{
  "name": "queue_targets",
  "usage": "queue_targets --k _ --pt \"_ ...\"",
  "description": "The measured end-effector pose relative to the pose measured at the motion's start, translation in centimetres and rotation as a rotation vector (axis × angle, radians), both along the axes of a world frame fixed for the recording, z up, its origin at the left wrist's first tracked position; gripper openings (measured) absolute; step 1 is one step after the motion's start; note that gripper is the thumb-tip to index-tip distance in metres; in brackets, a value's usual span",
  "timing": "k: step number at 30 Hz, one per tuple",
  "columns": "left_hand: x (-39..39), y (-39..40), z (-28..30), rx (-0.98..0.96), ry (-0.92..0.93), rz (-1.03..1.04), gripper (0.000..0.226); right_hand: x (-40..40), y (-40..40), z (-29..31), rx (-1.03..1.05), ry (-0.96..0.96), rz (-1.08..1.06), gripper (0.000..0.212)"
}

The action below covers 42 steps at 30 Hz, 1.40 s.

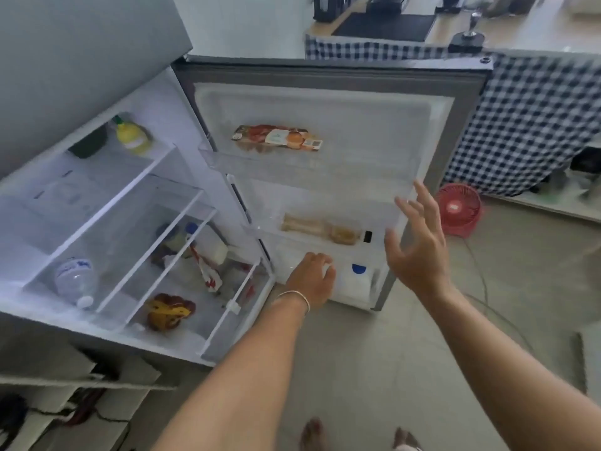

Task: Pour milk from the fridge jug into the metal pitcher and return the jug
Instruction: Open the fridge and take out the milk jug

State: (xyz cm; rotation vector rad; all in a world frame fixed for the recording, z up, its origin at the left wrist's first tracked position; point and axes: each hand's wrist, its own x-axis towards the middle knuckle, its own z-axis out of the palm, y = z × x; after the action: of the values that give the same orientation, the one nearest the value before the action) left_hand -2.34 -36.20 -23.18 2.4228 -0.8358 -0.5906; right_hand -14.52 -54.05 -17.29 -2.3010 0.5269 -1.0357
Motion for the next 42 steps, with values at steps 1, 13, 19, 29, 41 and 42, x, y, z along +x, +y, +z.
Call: queue_targets --k 1,13,19,29,41,42 --pt "0.6 -0.1 -1.5 0.007 0.021 -0.013 0.040 -0.5 1.4 -3.1 0.058 0.021 -0.028 0.039" --pt "4.2 -5.6 -21.3 0.032 0.266 -0.040 0.055 4.9 3.6 -27.8 0.771 0.575 -0.240 0.057" --pt "5.8 -8.3 -26.0 -0.019 0.346 0.033 0.058 8.2 -0.6 -32.5 0.799 0.629 -0.253 0.064" --pt "6.6 -10.0 -30.9 -0.021 0.396 0.101 0.084 9.2 -3.1 -34.5 0.615 0.774 -0.184 0.024" --pt "1.5 0.1 -29.4 -0.511 0.403 0.399 0.051 4.5 8.1 -32.6 0.632 0.538 -0.074 0.029" --pt "0.7 1.5 -28.9 -0.534 0.401 0.426 0.051 4.0 9.3 -31.8 0.623 0.540 -0.048 0.028"
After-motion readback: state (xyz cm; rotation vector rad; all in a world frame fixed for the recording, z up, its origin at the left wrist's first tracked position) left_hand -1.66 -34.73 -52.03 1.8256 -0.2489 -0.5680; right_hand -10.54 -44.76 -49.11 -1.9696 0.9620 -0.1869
